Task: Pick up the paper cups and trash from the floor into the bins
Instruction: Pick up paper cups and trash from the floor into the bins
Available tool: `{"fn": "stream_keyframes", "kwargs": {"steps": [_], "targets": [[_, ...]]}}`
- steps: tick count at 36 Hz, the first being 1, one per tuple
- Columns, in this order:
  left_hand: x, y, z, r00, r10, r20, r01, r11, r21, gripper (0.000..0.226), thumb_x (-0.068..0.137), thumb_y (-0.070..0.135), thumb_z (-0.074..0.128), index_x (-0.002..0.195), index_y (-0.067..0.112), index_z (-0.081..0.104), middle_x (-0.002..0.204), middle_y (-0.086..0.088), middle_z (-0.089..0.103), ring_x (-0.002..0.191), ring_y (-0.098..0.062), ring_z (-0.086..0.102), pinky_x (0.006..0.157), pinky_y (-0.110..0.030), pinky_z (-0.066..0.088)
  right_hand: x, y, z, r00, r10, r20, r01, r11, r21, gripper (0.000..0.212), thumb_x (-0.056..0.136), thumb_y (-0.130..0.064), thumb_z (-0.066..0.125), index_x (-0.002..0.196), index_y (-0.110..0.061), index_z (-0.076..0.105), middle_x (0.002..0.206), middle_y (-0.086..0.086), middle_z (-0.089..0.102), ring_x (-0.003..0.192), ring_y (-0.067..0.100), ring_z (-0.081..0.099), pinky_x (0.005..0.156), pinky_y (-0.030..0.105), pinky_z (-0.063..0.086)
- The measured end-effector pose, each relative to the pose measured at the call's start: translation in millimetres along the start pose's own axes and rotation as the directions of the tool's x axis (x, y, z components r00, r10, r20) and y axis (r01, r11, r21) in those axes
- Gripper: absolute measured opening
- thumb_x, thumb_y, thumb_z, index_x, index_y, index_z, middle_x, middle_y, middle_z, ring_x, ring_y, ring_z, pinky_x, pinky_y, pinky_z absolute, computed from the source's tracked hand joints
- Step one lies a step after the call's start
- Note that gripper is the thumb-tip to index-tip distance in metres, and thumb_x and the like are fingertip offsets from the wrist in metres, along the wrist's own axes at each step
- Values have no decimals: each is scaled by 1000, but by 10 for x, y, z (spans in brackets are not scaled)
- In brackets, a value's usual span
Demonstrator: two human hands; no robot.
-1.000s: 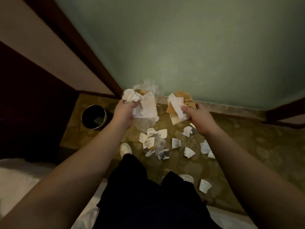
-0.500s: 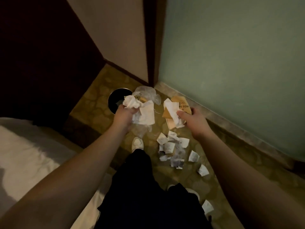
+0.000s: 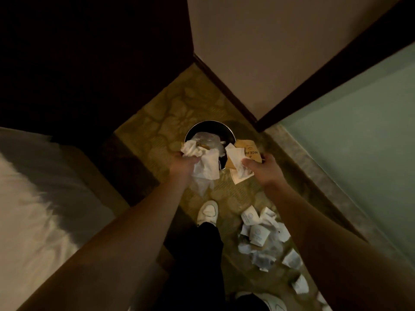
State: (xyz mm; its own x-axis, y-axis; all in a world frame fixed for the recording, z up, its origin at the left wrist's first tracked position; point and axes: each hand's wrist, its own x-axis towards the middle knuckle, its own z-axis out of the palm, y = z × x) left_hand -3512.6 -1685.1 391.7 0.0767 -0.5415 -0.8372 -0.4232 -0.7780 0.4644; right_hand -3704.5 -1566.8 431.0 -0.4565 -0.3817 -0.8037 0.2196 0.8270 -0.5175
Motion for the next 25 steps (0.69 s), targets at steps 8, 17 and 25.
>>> {"fn": "stream_keyframes", "kwargs": {"steps": [8,17,25], "targets": [[1021,-184,454,999,-8,36,6,998,62,58,91,12,69,142,6,43,136,-13,56,124,-30,55,82,-25,41,1001,233,424,998,-41,-49,34,990,-134,56,84,-27,74,130,-10,47,111,3,62,86,12,61,62,26,47],[1710,-248,719,999,21,46,-28,989,146,77,94,20,66,156,8,20,151,-13,42,132,-33,47,84,-29,39,1760,362,858,995,-84,-51,67,958,-280,67,82,-30,78,134,-6,44,113,3,55,101,21,60,81,33,52],[2119,-391,628,978,-67,196,32,984,177,118,32,43,85,139,7,50,129,-15,61,111,-33,64,96,-50,53,1846,311,1050,983,-137,127,178,885,-430,97,79,-32,82,153,-7,25,148,10,41,132,22,46,94,28,42]]}}
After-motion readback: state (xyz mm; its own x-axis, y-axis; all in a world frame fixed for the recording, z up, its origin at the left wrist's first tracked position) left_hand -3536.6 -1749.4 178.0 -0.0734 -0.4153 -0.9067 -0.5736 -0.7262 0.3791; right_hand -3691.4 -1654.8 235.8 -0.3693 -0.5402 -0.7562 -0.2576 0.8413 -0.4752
